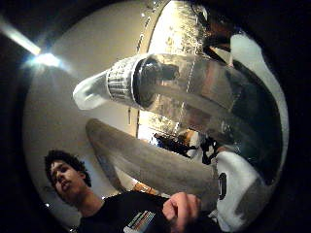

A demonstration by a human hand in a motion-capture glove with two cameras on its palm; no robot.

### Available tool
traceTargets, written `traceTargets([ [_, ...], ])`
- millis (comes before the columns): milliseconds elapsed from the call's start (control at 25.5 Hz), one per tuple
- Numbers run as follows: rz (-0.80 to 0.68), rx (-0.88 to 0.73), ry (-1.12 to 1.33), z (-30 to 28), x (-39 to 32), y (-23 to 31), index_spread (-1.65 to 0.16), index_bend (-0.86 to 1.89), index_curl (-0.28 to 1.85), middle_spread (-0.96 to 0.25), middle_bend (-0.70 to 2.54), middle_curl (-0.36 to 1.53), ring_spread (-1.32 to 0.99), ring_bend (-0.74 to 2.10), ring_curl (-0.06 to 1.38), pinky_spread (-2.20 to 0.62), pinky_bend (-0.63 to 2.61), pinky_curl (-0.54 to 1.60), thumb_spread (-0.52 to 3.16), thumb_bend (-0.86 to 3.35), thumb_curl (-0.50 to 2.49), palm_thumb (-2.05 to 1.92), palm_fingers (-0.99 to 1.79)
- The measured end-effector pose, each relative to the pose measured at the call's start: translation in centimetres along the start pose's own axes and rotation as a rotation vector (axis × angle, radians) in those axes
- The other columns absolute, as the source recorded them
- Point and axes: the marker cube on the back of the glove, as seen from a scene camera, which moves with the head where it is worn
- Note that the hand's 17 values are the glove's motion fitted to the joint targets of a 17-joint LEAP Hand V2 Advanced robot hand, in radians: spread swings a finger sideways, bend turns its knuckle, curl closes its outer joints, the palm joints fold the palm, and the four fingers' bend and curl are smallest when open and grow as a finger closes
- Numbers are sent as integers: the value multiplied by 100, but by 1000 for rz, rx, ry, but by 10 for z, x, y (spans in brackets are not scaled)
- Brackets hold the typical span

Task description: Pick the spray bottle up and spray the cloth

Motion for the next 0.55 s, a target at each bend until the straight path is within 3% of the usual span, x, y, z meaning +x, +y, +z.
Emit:
traceTargets([
  [157,-47,40,184,-38,6,28,-23,-14,37,-4,30,49,-2,42,40,10,40,40,76,-7,58,89,83],
  [353,-129,259,575,-121,15,74,-24,0,30,-3,36,50,0,42,39,12,42,40,84,-3,55,88,79],
  [549,-95,326,761,-165,22,121,-24,10,29,-2,35,48,0,41,37,13,37,37,90,-1,54,90,84],
])
